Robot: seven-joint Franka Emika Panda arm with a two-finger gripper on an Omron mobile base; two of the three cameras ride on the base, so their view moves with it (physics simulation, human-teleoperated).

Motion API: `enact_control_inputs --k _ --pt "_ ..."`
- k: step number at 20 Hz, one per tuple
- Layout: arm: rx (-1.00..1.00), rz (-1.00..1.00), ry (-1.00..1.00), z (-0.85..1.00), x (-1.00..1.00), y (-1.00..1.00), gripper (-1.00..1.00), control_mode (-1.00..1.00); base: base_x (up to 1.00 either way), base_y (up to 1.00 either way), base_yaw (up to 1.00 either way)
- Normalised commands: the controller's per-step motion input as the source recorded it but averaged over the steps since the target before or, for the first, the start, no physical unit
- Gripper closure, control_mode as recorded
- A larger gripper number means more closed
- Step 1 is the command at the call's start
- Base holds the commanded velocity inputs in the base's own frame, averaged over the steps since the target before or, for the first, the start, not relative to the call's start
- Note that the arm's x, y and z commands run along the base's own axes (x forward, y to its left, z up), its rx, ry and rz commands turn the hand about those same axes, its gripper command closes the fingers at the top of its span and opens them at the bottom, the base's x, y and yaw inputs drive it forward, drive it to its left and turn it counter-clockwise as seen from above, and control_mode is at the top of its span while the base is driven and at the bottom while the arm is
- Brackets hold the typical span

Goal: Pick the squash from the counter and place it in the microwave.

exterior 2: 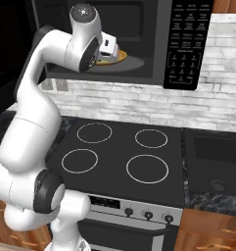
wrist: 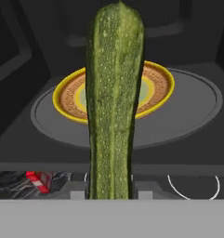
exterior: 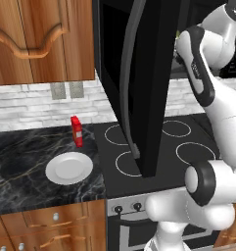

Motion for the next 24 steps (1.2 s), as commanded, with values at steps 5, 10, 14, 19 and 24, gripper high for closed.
enact_control_inputs --k 5,10,14,19,24 --pt "0.02 0.0 -0.03 0.0 0.99 0.0 1.0 -1.0 0.0 0.0 0.0" --pt "0.0 0.0 -0.03 -0.07 0.81 0.01 1.0 -1.0 0.0 0.0 0.0" --pt "0.0 0.0 -0.01 0.0 0.78 0.0 1.0 -1.0 0.0 0.0 0.0" --pt "0.0 0.0 0.02 -0.02 0.24 0.0 1.0 -1.0 0.0 0.0 0.0" --pt "0.0 0.0 0.0 -0.08 0.0 0.0 1.0 -1.0 0.0 0.0 0.0"
